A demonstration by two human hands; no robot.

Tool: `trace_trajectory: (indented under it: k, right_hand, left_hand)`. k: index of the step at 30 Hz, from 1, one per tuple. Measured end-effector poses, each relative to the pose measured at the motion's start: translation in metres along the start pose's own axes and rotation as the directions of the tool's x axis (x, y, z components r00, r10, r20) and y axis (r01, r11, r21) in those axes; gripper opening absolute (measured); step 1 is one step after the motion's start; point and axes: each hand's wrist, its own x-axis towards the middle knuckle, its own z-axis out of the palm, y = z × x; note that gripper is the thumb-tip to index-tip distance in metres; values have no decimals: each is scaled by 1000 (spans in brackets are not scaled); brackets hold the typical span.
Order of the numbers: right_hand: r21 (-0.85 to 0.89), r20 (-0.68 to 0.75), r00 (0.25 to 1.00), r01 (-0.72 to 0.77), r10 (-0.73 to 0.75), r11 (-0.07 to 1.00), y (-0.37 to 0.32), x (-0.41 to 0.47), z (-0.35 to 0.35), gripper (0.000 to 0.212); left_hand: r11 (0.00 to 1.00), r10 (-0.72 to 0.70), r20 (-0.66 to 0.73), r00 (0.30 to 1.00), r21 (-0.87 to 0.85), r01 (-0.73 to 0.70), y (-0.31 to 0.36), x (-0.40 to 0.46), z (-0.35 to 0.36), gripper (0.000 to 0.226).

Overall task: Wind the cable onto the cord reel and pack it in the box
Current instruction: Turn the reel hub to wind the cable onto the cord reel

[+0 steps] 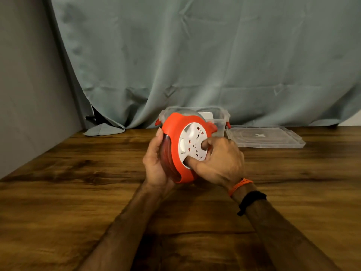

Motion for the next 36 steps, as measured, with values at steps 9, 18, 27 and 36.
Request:
trace_trajectory:
  k: [9, 18, 27, 36]
  right_hand:
    - [387, 125, 975, -220, 185, 895, -2, -1, 11, 36]
    - [487, 200, 962, -262, 185, 833, -1, -1, 12, 29]
    - [471, 275, 953, -252, 131, 846, 4, 5, 9, 31]
    - [541, 269, 948, -296, 171, 787, 17, 18, -12, 56]
  left_hand:
    - [994, 87, -14, 996, 63, -86, 1, -1, 2, 81]
    - [997, 44, 34, 998, 64, -46, -1, 1, 0, 77]
    - [997, 6, 45, 999, 72, -9, -1, 2, -4, 80]
    - [966, -254, 146, 956, -2, 257, -1, 5, -18, 76]
